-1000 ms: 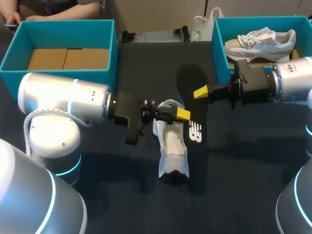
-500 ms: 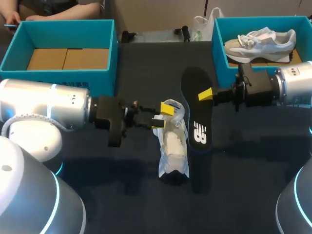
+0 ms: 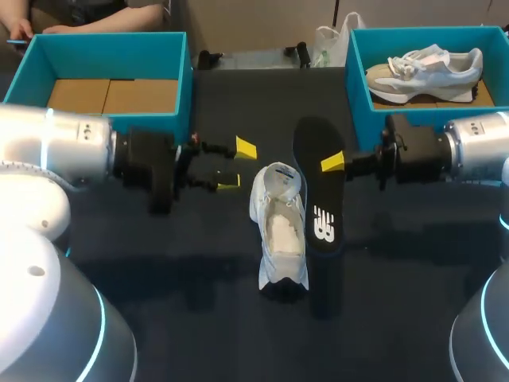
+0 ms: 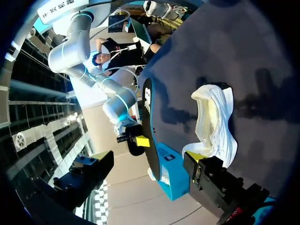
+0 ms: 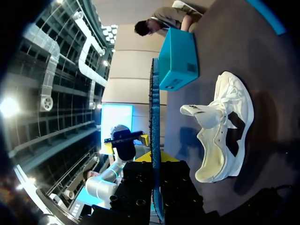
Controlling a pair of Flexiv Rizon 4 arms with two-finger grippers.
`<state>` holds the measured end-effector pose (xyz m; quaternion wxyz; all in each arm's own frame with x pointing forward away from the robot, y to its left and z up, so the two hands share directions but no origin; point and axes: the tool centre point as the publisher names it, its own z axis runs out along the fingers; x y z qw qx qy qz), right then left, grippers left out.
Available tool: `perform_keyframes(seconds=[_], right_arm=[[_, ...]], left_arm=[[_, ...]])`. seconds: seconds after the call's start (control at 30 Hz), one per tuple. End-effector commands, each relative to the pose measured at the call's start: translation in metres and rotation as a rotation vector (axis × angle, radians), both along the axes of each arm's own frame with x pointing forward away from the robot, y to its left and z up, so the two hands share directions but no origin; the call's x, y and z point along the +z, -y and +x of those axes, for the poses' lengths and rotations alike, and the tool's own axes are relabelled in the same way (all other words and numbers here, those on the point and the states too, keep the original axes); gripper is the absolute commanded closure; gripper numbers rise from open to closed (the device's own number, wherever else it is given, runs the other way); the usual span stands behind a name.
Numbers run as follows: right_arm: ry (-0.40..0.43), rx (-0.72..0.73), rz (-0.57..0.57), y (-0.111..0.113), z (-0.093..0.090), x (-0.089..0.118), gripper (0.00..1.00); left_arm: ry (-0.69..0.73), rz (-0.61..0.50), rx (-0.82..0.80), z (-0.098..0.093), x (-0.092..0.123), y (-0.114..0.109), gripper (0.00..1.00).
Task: Take the shoe out of the shoebox, open the shoe tongue, remove and reinsert the insole, then place the shoe into the shoebox
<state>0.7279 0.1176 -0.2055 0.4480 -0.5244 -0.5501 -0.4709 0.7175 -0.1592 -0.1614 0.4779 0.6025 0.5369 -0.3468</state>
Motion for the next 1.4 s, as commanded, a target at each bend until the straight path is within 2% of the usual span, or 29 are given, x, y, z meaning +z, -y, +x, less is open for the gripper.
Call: perform_keyframes(seconds=[0.03,0.33,0.5,0.6,0.7,0.83,1.0,1.4], right_arm=[[0.001,-0.005,0.003,-0.002,-0.001,-0.002,1.00],[0.000,0.012,0.009,-0.006,0.004,0.000,1.00],[-0.004,0.016,0.010,-0.007,0.001,-0.004,1.00],[-0.008,0.013,0.009,-0.007,0.000,-0.005,1.00],[-0.007,0.010,0.008,-0.007,-0.001,-0.005,1.00],[-0.004,0.011,0.008,-0.009,-0.002,-0.005,1.00],[-0.002,0.021,0.009,-0.012,0.000,-0.006,1.00],[0.001,0.040,0.011,-0.014,0.002,-0.009,1.00]], left_arm=[[-0.006,0.017,-0.010,0.004,0.003,0.000,0.00],[-0.006,0.017,-0.010,0.004,0.003,0.000,0.00],[-0.056,0.189,0.069,0.012,0.022,0.005,0.00],[-0.038,0.272,0.093,0.017,0.031,0.008,0.00],[-0.049,0.299,0.076,0.021,0.043,0.012,0.00],[-0.106,0.431,0.086,0.028,0.049,0.018,0.00],[-0.126,0.525,0.089,0.034,0.059,0.023,0.00],[-0.192,0.809,0.044,0.037,0.057,0.050,0.00]])
